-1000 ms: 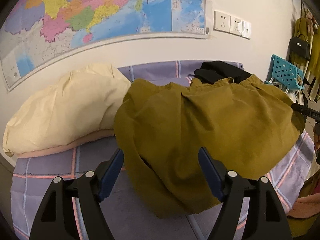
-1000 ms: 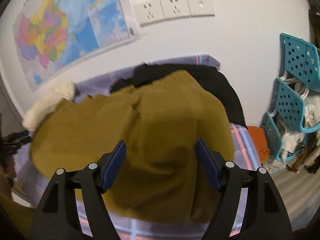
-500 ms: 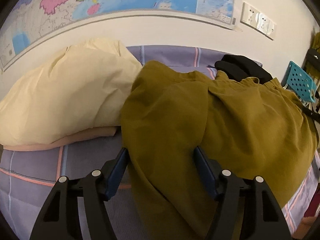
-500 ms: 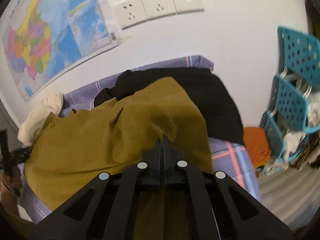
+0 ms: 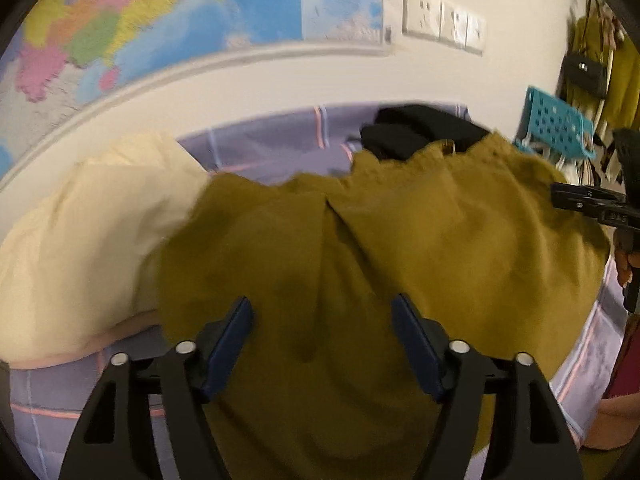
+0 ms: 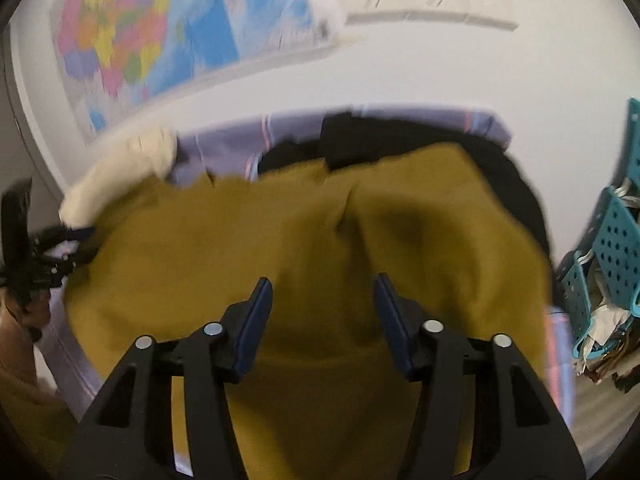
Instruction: Fold large clothes
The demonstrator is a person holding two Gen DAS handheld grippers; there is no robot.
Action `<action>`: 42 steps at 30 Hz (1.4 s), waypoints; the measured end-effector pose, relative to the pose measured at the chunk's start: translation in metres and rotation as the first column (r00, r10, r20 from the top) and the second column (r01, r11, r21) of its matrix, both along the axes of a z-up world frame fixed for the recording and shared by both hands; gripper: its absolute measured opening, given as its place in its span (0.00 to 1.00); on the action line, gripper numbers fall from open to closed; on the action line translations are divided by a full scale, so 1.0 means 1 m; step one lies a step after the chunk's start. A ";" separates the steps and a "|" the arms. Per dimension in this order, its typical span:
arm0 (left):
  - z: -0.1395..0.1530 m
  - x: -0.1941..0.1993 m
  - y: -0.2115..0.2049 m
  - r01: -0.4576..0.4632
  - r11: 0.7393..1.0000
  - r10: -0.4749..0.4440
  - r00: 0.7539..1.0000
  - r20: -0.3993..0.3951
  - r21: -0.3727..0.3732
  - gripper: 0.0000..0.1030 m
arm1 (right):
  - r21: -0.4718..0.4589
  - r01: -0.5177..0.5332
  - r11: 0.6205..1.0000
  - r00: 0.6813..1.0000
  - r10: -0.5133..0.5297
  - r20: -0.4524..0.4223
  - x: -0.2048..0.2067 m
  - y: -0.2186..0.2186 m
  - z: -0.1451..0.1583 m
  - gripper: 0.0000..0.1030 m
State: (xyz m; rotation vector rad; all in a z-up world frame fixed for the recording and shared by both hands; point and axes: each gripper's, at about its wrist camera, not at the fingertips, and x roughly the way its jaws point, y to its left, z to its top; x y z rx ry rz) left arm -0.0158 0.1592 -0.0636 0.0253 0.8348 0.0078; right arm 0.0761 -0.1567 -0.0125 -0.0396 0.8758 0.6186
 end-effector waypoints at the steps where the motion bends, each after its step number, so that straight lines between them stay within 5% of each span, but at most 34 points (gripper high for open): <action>1: -0.005 0.007 0.001 -0.015 1.000 0.015 1.000 -0.011 0.003 0.63 | -0.008 -0.014 1.000 1.000 0.014 -0.020 0.004 0.006 -0.007 0.08; 9: -0.009 0.033 0.021 -0.096 0.995 0.096 0.995 0.005 -0.032 0.52 | 0.118 0.044 0.992 0.997 -0.051 0.052 0.027 0.006 0.006 0.01; 12: -0.014 0.043 0.026 -0.135 0.991 0.135 0.990 0.025 -0.014 0.55 | 0.003 0.051 0.999 0.999 -0.051 0.018 0.036 0.022 -0.017 0.02; 14: -0.018 0.045 0.031 -0.146 0.989 0.147 0.989 0.016 -0.034 0.56 | -0.015 0.055 0.998 0.998 -0.056 -0.029 0.038 0.024 -0.027 0.05; 16: -0.014 0.040 0.031 -0.140 0.990 0.141 0.989 0.036 -0.033 0.56 | 0.014 0.093 0.996 0.996 -0.093 -0.016 0.031 0.014 -0.021 0.25; 19: -0.006 0.023 0.032 -0.137 0.990 0.139 0.988 0.071 -0.034 0.61 | 0.069 0.088 0.994 0.996 -0.089 0.011 0.013 -0.001 -0.008 0.39; 26: 0.010 -0.031 0.027 -0.069 0.996 0.077 0.985 0.152 -0.055 0.64 | 0.129 0.057 0.990 0.998 -0.057 -0.003 -0.025 -0.024 -0.004 0.40; 31: -0.013 -0.031 0.024 -0.114 0.993 0.115 0.991 0.062 -0.026 0.64 | 0.147 0.108 0.983 0.991 -0.095 -0.092 -0.020 -0.028 -0.025 0.40; 37: 0.004 -0.072 0.035 -0.135 0.980 0.151 0.983 0.106 -0.147 0.70 | 0.299 0.117 0.947 0.990 -0.086 -0.114 -0.051 -0.053 0.002 0.61; 42: 0.005 -0.109 0.043 -0.101 0.954 0.123 0.990 0.062 -0.283 0.70 | 0.393 0.169 0.904 0.982 -0.119 -0.147 -0.082 -0.087 0.010 0.66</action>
